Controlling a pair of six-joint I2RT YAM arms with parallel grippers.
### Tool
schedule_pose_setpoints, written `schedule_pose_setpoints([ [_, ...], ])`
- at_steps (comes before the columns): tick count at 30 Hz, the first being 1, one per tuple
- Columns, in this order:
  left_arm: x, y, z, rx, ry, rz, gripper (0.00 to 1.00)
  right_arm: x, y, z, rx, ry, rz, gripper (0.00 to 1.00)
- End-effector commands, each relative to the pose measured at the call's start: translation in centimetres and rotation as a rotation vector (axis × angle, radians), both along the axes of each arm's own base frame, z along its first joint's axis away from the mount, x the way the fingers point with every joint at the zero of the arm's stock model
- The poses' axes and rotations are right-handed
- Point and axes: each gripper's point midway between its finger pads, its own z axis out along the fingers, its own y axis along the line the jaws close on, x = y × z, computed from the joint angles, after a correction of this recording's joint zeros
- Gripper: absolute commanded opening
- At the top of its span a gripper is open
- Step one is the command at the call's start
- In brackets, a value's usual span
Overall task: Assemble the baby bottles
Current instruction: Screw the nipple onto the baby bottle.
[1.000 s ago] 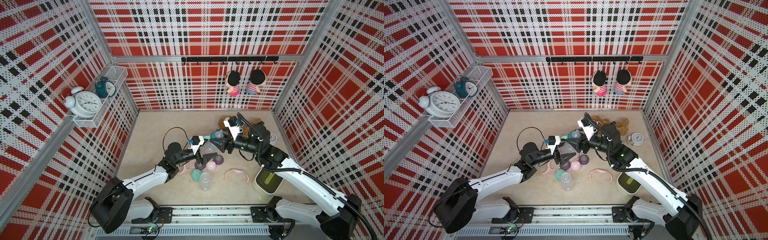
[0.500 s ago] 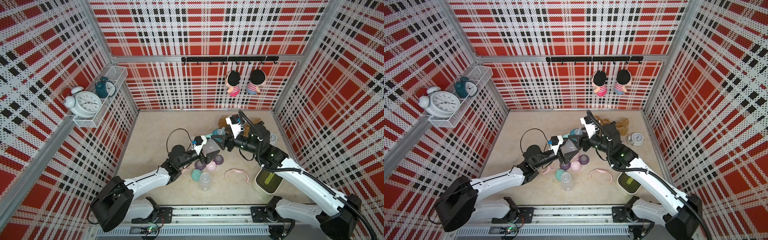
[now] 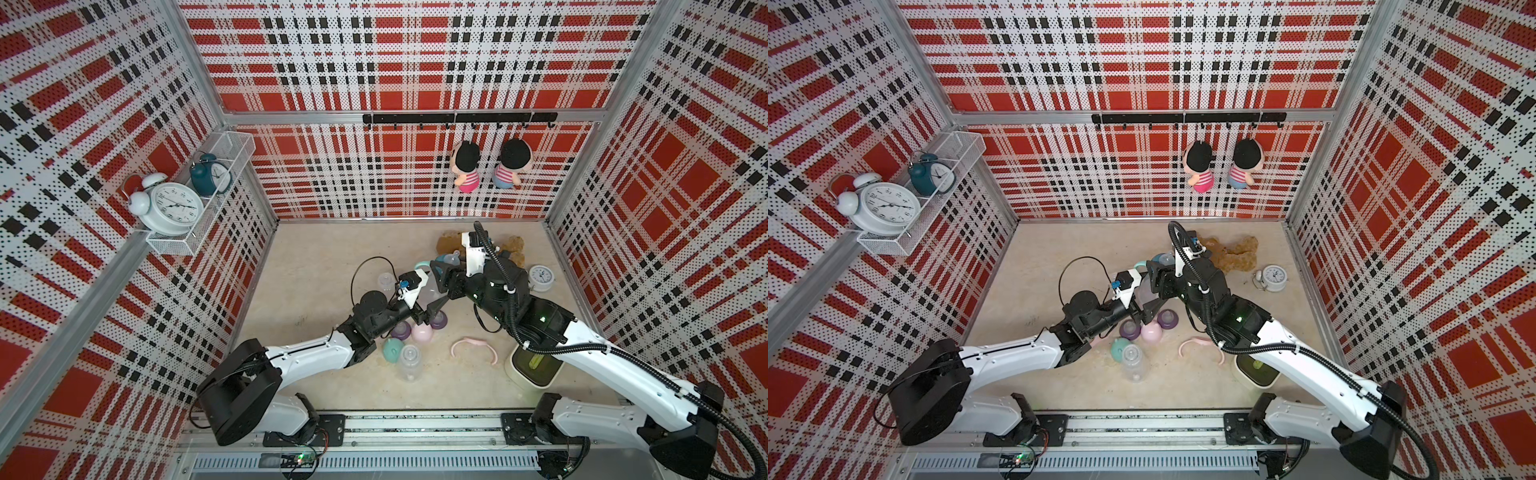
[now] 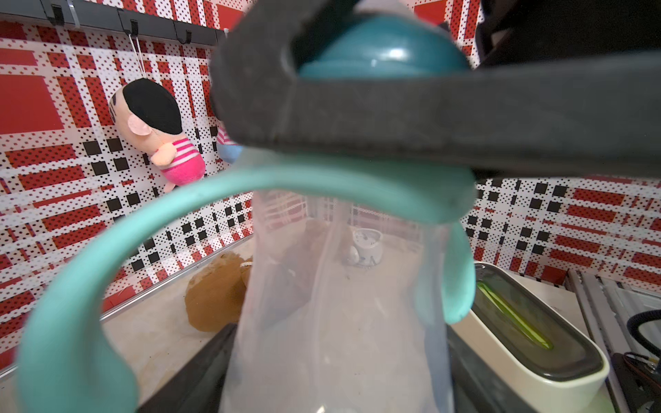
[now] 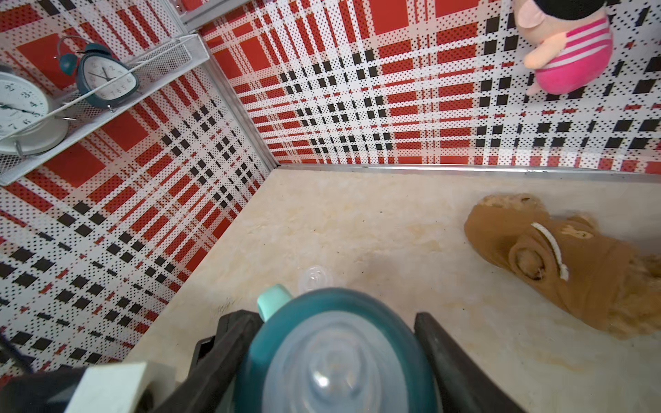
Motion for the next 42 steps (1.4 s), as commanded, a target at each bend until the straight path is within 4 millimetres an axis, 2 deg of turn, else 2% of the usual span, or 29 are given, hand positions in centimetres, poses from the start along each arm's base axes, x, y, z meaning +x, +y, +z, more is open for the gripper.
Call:
schedule_pose_setpoints([
  [1, 1.3, 0.6, 2.0, -0.044, -0.039, 0.060, 0.00, -0.7, -0.3, 0.7, 0.001, -0.007, 0.001, 0.84],
  [4, 0.6, 0.4, 1.9, -0.039, -0.044, -0.033, 0.00, -1.9, 0.3, 2.4, -0.021, -0.086, 0.121, 0.93],
  [7, -0.2, 0.4, 1.8, -0.038, -0.033, -0.165, 0.00, -3.7, 0.8, 3.5, -0.044, -0.150, 0.284, 0.96],
  [10, -1.0, 0.4, 1.8, -0.036, -0.028, -0.266, 0.00, -4.8, 0.6, 3.6, -0.056, -0.181, 0.406, 0.93],
  [17, -2.6, 0.8, 1.8, -0.032, -0.020, -0.389, 0.00, -5.9, -0.1, 2.9, -0.104, -0.256, 0.508, 0.87],
  [28, -4.5, 1.0, 1.6, -0.039, 0.012, -0.466, 0.00, -5.7, 0.8, 2.2, -0.061, -0.283, 0.596, 0.85],
  [42, -4.8, 1.3, 1.7, -0.044, 0.013, -0.458, 0.00, -4.5, 1.5, 1.4, -0.050, -0.265, 0.605, 0.82],
])
